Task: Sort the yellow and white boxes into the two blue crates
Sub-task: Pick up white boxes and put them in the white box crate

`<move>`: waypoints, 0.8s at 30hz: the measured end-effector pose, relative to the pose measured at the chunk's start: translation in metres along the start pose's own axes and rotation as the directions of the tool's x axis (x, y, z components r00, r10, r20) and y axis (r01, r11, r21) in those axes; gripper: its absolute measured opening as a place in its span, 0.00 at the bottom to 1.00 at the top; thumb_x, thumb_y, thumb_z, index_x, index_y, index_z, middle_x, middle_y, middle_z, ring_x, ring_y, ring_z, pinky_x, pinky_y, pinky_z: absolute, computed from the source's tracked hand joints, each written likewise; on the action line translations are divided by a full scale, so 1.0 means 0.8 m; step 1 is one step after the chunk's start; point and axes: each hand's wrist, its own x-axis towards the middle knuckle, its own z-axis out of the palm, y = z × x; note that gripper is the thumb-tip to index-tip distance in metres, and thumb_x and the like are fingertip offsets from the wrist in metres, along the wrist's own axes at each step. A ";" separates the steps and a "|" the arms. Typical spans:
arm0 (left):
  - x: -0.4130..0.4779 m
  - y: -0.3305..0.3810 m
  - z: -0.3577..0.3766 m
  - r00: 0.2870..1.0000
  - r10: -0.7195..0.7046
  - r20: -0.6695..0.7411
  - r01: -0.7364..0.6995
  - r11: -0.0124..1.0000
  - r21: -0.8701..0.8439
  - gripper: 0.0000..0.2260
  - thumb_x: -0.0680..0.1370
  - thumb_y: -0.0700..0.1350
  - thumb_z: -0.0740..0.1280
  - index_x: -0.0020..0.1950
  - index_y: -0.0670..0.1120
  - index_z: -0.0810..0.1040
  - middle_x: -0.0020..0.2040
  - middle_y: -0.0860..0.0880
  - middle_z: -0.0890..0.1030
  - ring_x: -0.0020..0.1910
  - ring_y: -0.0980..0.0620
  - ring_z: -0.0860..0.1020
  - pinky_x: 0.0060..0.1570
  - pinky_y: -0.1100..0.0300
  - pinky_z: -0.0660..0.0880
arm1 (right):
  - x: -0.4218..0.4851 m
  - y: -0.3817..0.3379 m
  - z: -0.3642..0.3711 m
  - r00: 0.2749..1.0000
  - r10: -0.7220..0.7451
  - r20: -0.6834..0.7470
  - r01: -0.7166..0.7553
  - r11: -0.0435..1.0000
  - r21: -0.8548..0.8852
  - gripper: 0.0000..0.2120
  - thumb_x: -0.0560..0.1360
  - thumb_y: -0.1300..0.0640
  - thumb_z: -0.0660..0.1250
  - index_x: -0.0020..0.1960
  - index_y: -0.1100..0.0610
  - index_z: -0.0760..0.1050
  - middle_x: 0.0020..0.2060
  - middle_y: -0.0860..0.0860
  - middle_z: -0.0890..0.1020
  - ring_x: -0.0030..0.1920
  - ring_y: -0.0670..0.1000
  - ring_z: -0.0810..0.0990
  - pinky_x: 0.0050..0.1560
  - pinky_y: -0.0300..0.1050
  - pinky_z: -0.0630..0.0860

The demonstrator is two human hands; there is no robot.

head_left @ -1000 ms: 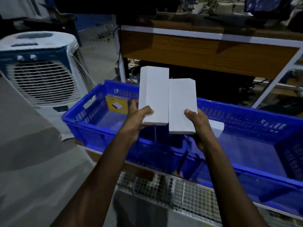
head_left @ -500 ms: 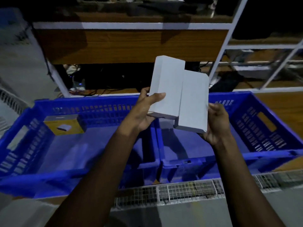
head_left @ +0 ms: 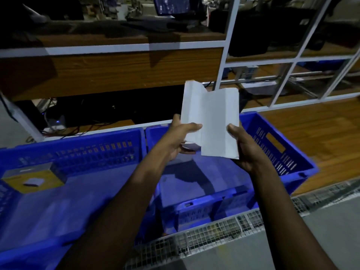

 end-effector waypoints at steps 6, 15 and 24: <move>0.021 -0.017 0.061 0.989 -0.147 0.004 0.141 0.957 0.253 0.18 0.79 0.54 0.62 0.63 0.48 0.62 0.58 0.46 0.70 0.46 0.45 0.77 0.38 0.40 0.82 | 0.016 -0.021 -0.054 0.942 0.095 -0.323 -0.183 0.949 -0.255 0.17 0.77 0.50 0.63 0.65 0.52 0.70 0.48 0.56 0.82 0.49 0.58 0.81 0.51 0.59 0.79; 0.077 -0.085 0.109 0.909 -0.403 0.111 0.363 0.892 0.270 0.27 0.76 0.54 0.68 0.70 0.45 0.64 0.62 0.37 0.74 0.55 0.32 0.77 0.42 0.32 0.78 | 0.069 -0.005 -0.149 0.873 0.158 -0.462 -0.468 0.542 -0.698 0.34 0.71 0.51 0.71 0.72 0.58 0.61 0.61 0.58 0.73 0.50 0.56 0.75 0.32 0.45 0.72; 0.102 -0.117 0.137 0.925 -0.373 -0.074 0.345 0.740 0.578 0.33 0.71 0.70 0.57 0.70 0.52 0.63 0.50 0.42 0.72 0.46 0.42 0.75 0.41 0.50 0.73 | 0.056 -0.018 -0.170 0.932 0.224 -0.285 -0.362 0.594 -0.719 0.27 0.75 0.46 0.68 0.72 0.44 0.64 0.60 0.49 0.77 0.52 0.57 0.82 0.51 0.59 0.79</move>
